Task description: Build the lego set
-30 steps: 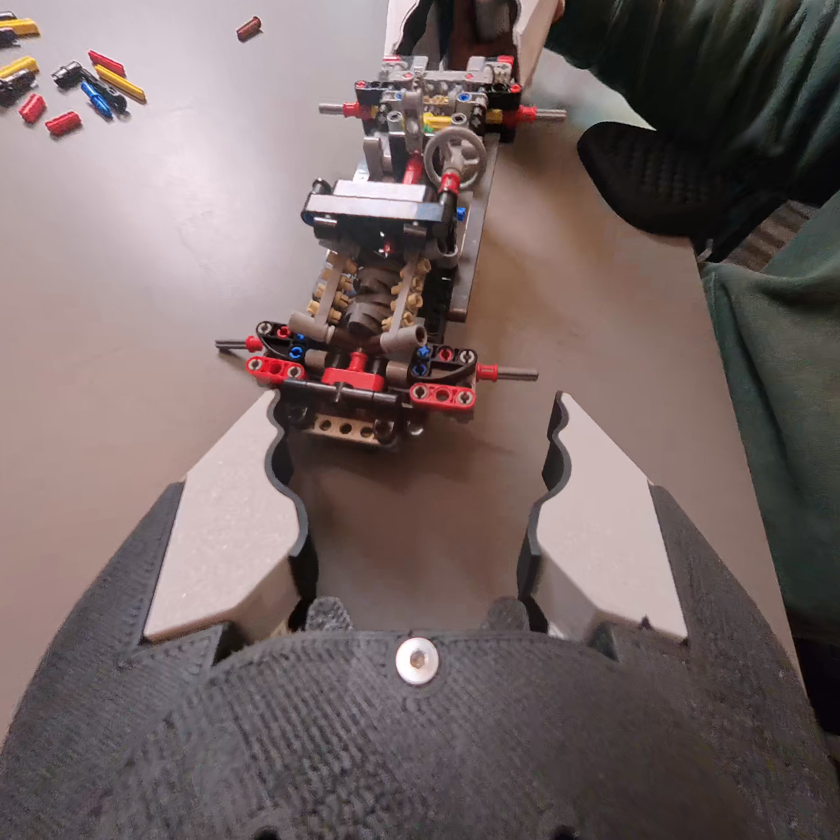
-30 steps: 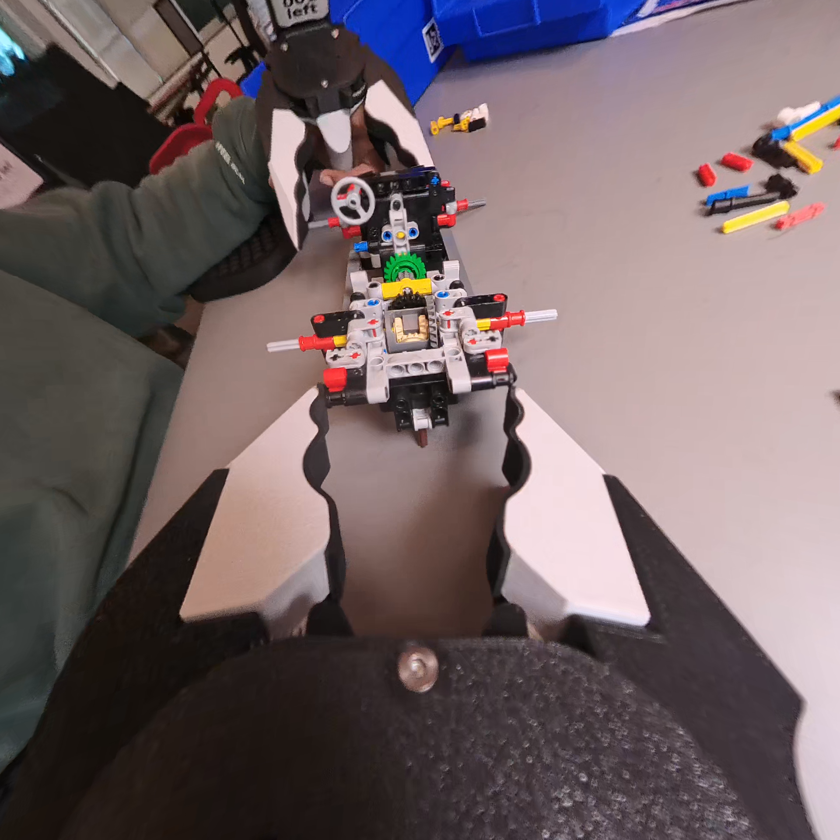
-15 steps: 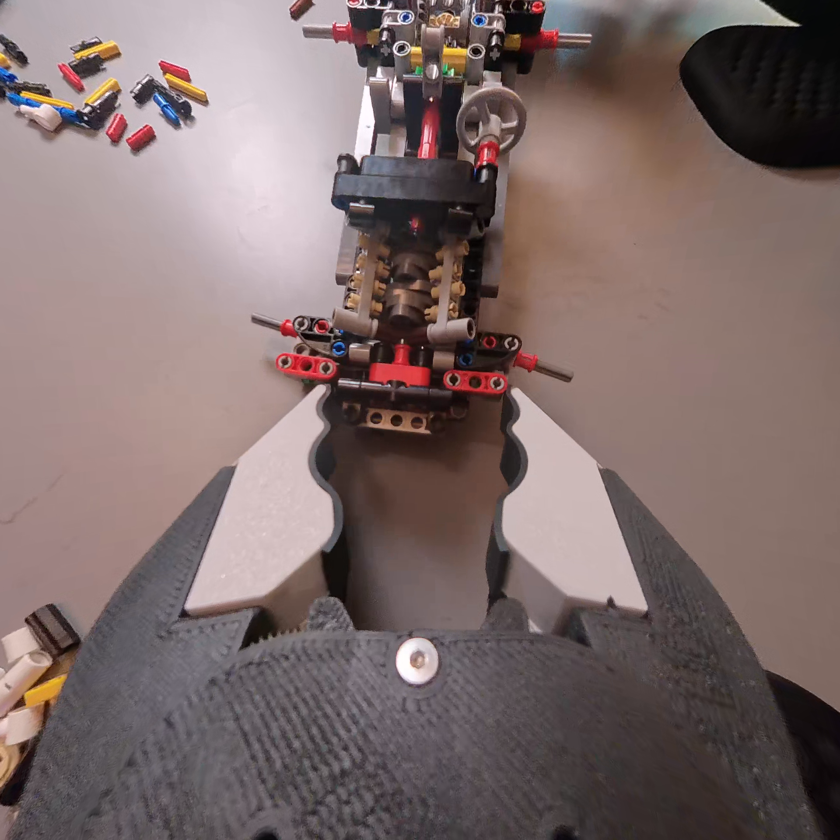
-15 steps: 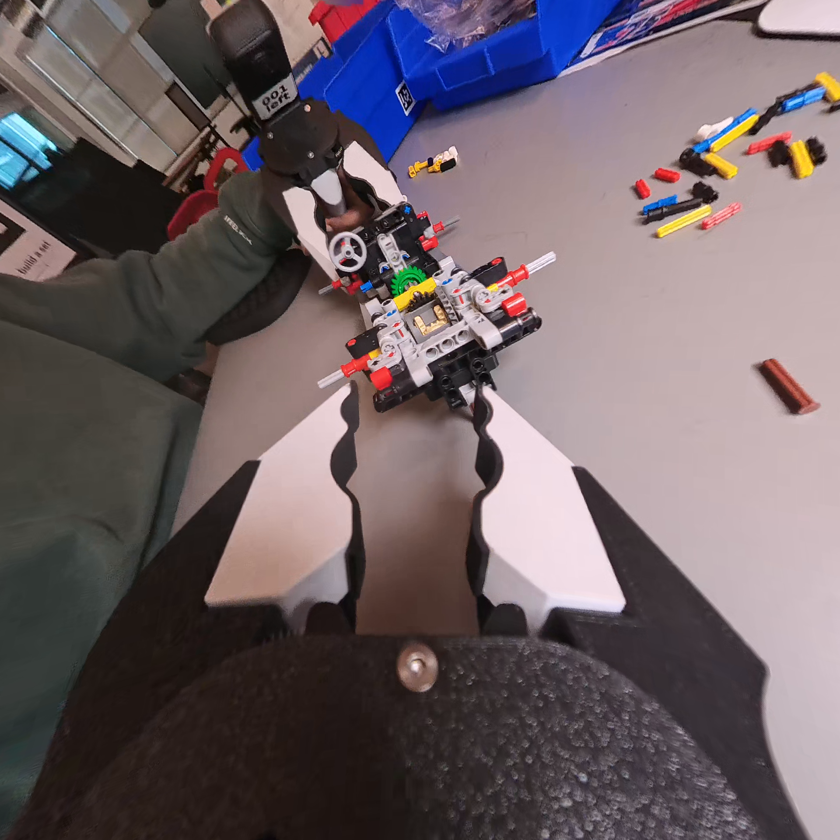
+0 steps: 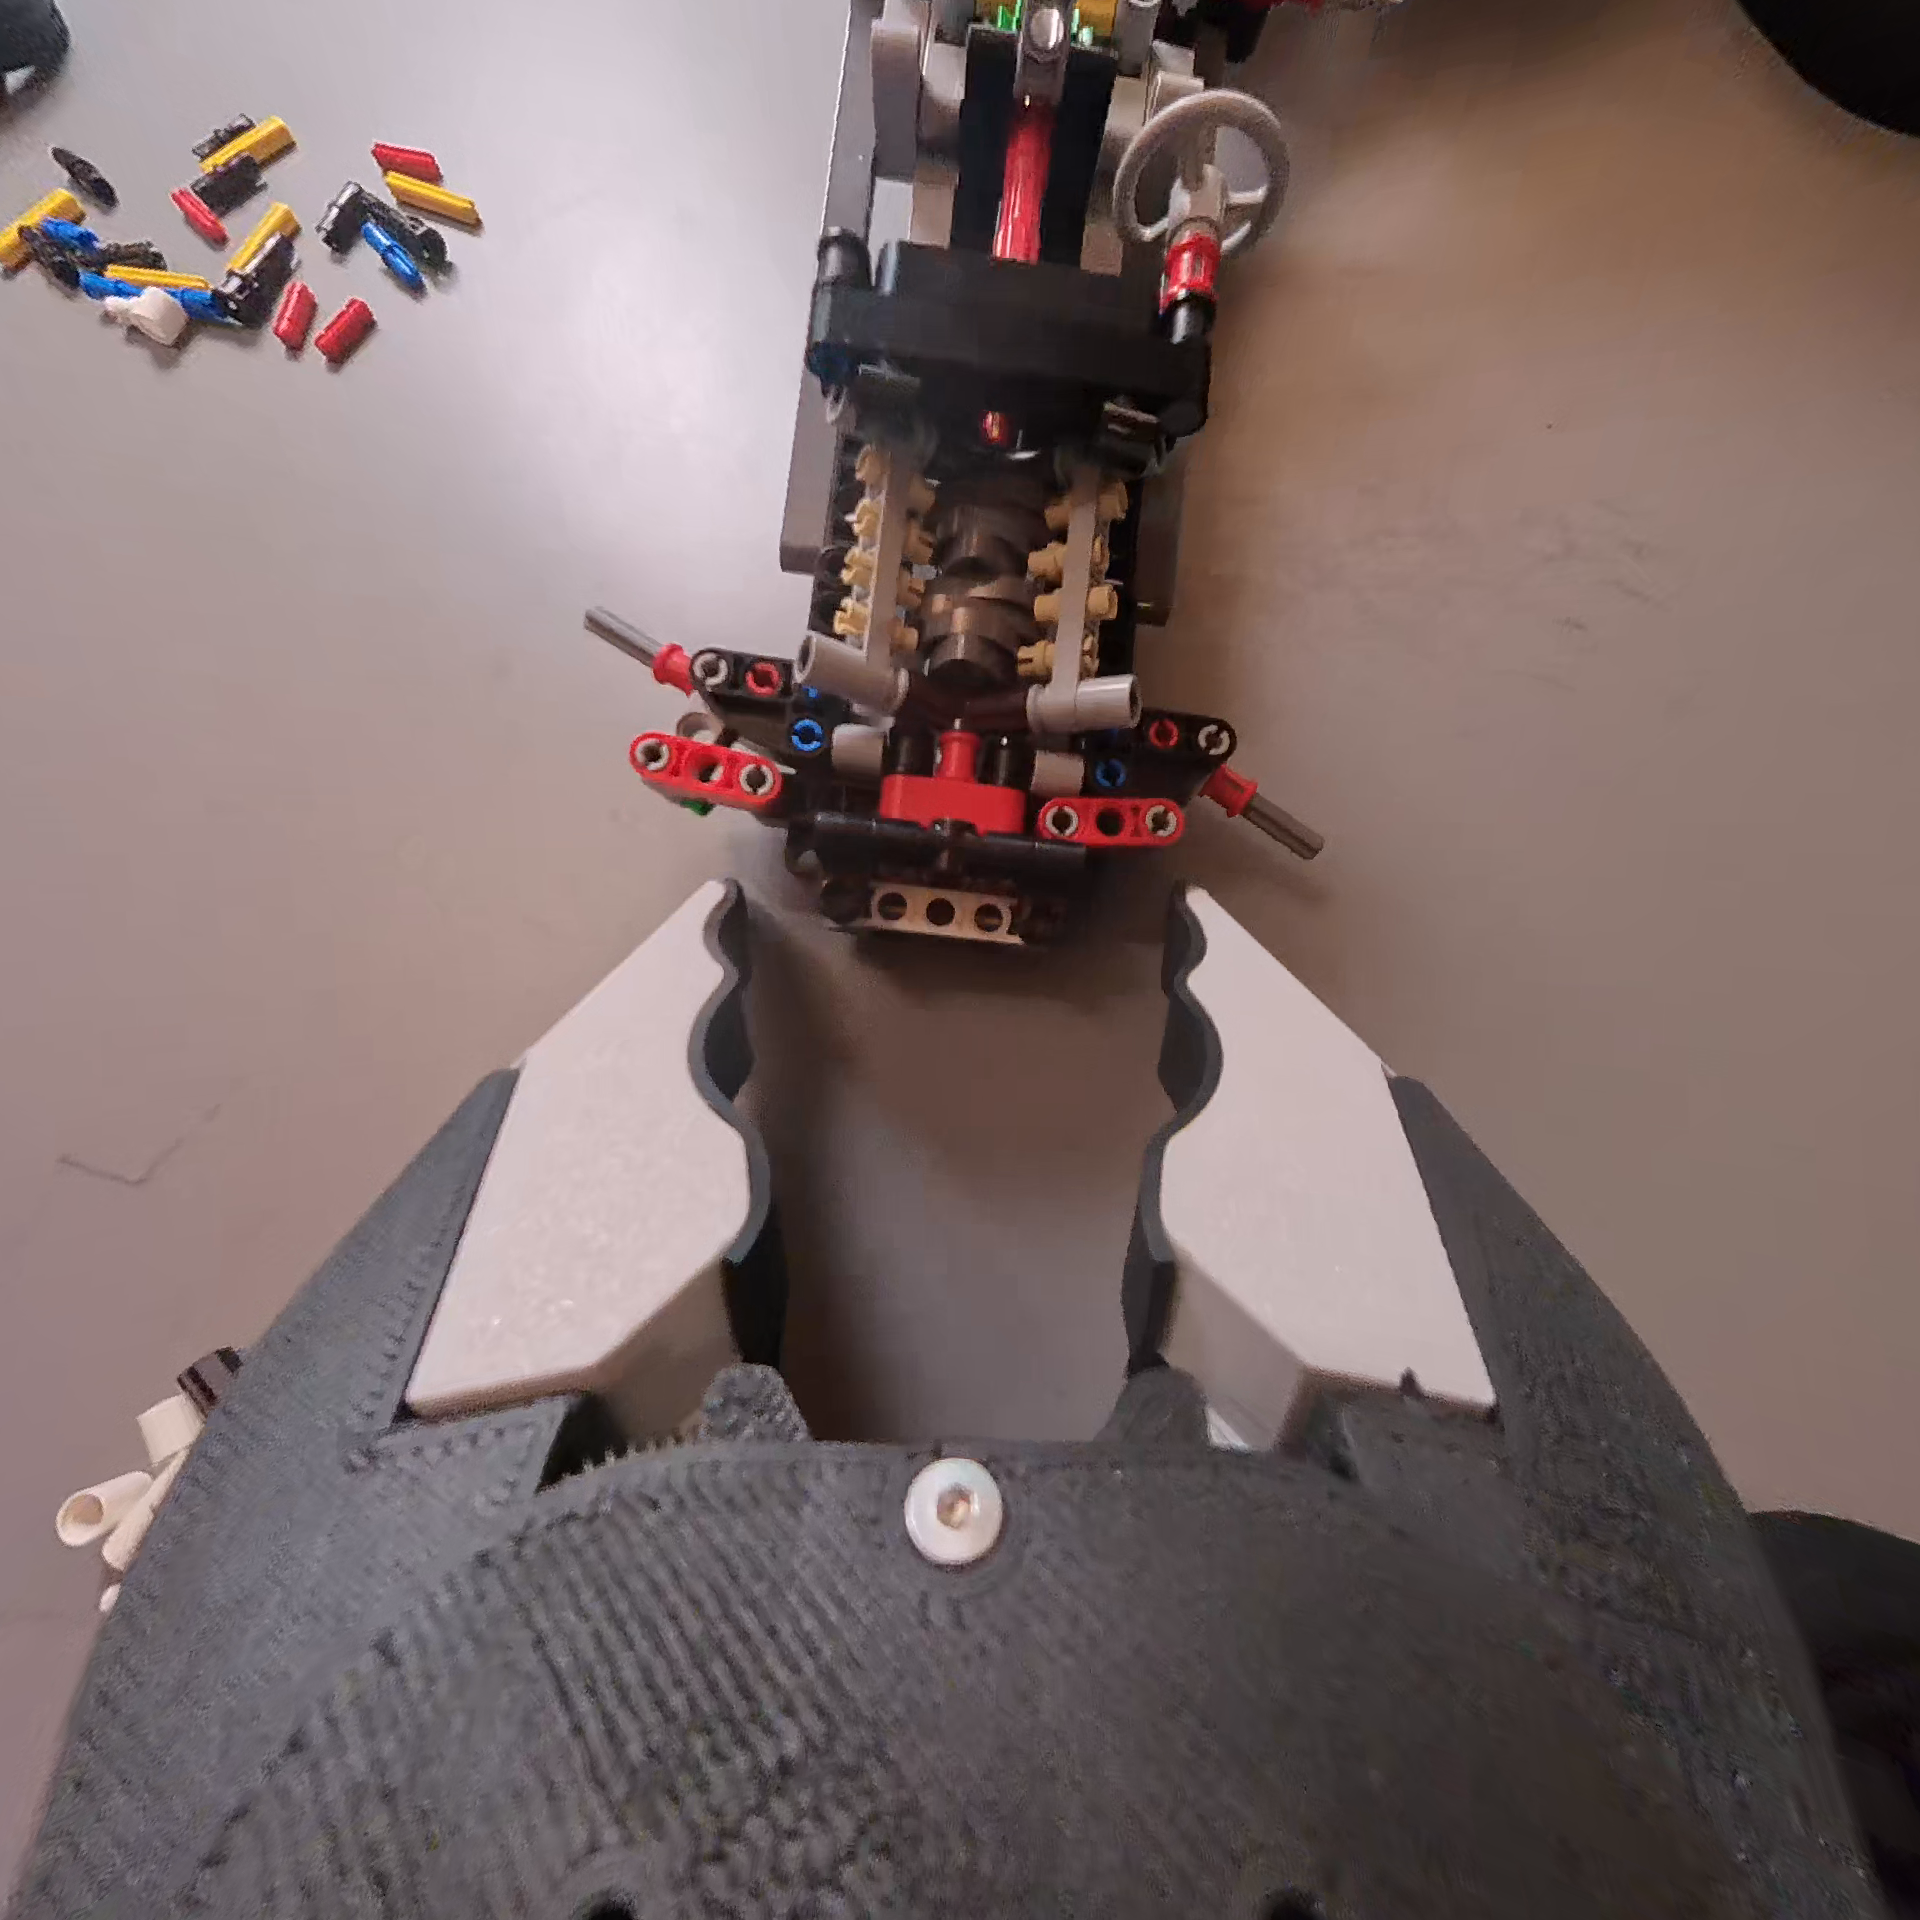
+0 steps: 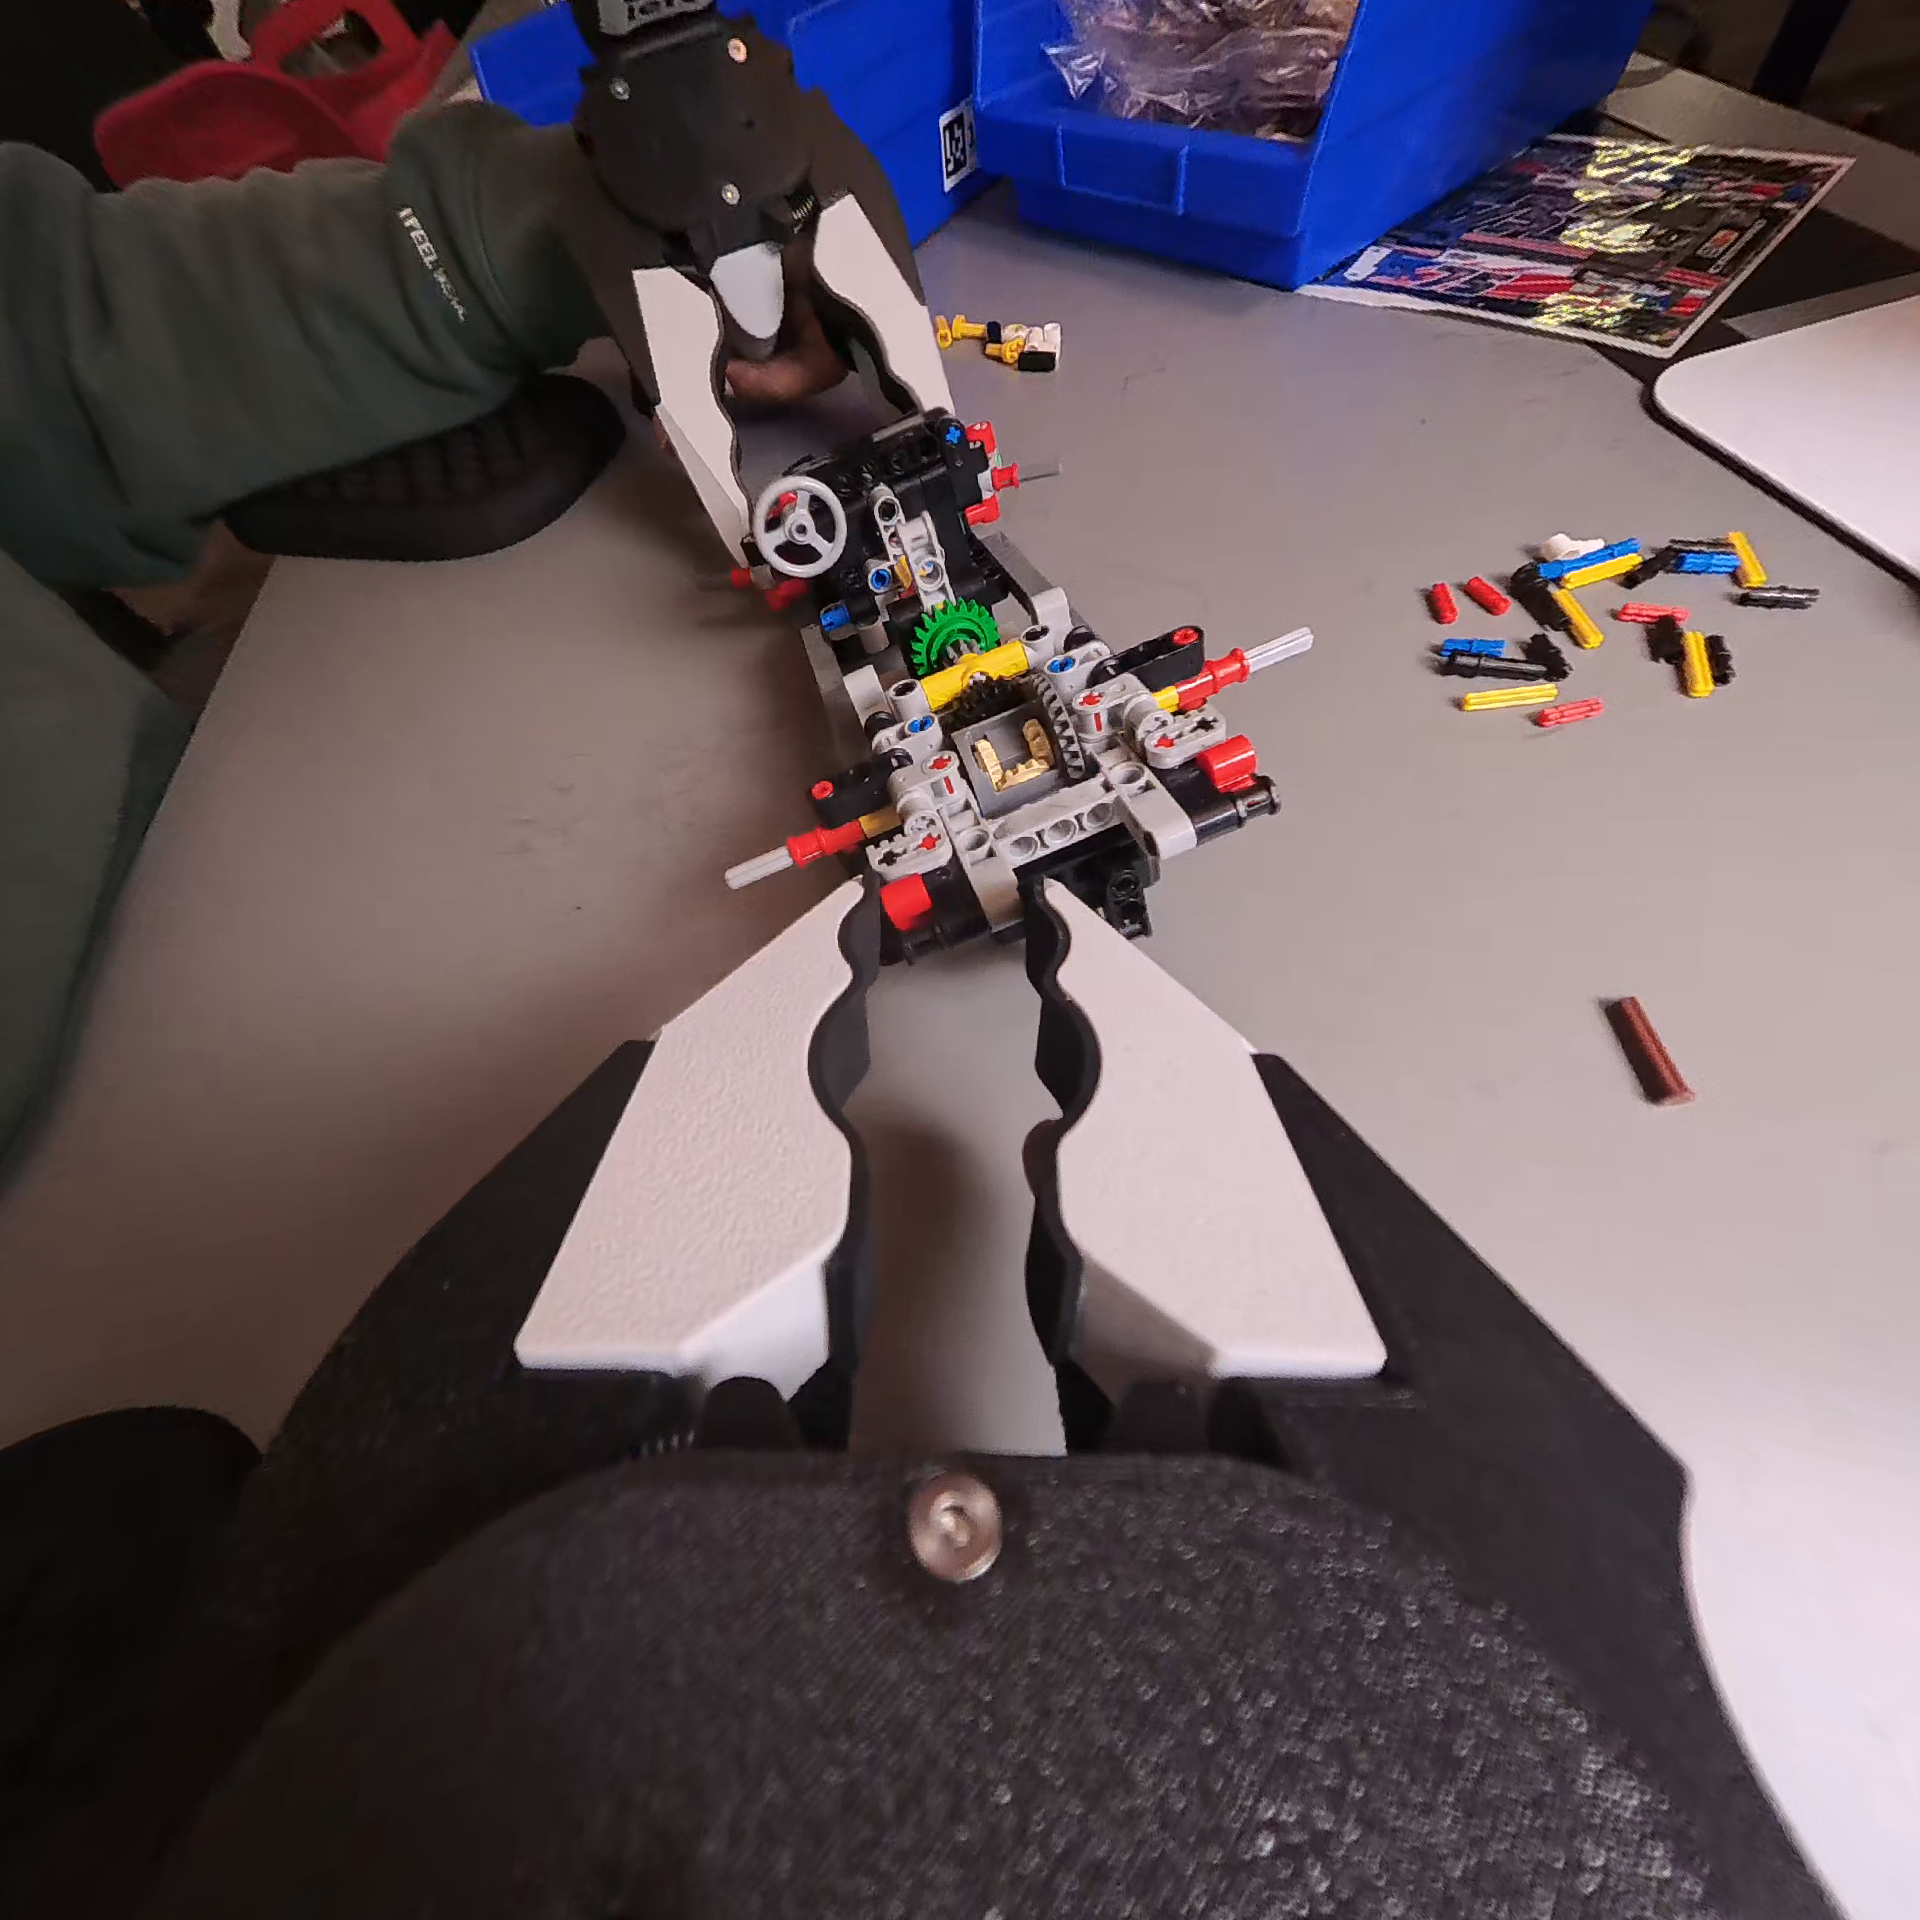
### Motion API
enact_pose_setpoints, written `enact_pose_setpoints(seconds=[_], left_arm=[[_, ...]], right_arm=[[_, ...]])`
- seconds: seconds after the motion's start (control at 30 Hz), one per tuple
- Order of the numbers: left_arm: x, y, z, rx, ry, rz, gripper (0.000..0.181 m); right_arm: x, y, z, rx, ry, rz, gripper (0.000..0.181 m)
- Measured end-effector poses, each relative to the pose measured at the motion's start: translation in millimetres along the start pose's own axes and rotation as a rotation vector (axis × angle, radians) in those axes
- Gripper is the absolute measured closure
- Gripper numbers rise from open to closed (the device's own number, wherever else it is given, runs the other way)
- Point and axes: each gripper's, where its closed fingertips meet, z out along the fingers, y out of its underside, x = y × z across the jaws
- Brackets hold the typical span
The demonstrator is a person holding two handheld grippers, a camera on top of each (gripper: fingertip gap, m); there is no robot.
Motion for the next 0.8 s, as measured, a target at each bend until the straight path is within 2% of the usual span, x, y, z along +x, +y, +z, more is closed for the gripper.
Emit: enact_pose_setpoints(seconds=[0.17, 0.43, 0.67, 0.8], left_arm=[[2, -6, 5, 0.019, -0.003, 0.021, 0.104], [1, -12, 2, 0.058, -0.024, 0.069, 0.110], [-6, -51, -26, 0.282, -0.044, 0.022, 0.113], [-9, -56, -26, 0.315, -0.055, 0.005, 0.113]], right_arm=[[-4, -1, 0, 0.062, -0.017, 0.034, 0.157], [-13, 0, -1, 0.067, -0.045, 0.088, 0.157], [-8, -2, -6, 0.116, -0.110, 0.280, 0.157], [-1, -3, -9, 0.146, -0.125, 0.331, 0.157]])
